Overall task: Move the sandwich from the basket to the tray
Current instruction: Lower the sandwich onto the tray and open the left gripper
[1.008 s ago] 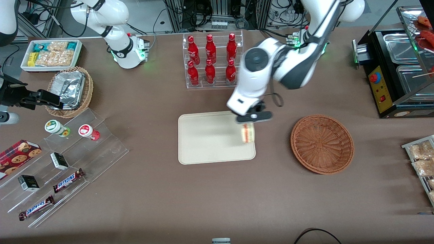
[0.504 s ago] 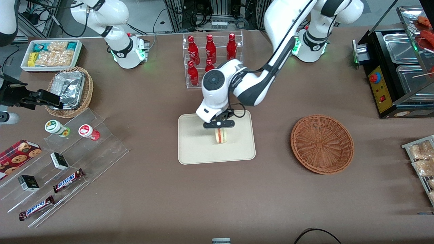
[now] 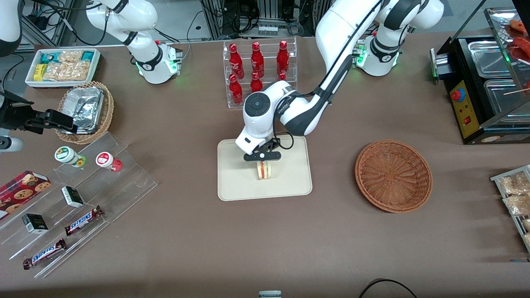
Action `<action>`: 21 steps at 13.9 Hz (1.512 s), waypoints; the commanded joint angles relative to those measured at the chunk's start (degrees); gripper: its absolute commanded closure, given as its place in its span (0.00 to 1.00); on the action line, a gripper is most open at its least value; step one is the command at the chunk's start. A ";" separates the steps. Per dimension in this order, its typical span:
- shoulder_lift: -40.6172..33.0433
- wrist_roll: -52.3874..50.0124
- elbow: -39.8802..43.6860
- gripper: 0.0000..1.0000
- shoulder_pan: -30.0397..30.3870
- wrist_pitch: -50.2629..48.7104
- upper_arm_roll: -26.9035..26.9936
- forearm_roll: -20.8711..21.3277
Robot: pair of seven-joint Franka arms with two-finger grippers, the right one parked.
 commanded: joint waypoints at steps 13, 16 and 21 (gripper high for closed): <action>1.46 -0.56 1.71 0.01 -1.27 0.29 1.16 0.76; -3.27 -1.96 1.71 0.01 -0.57 -4.26 2.03 0.59; -14.52 -1.27 0.66 0.01 5.92 -16.48 3.88 -0.03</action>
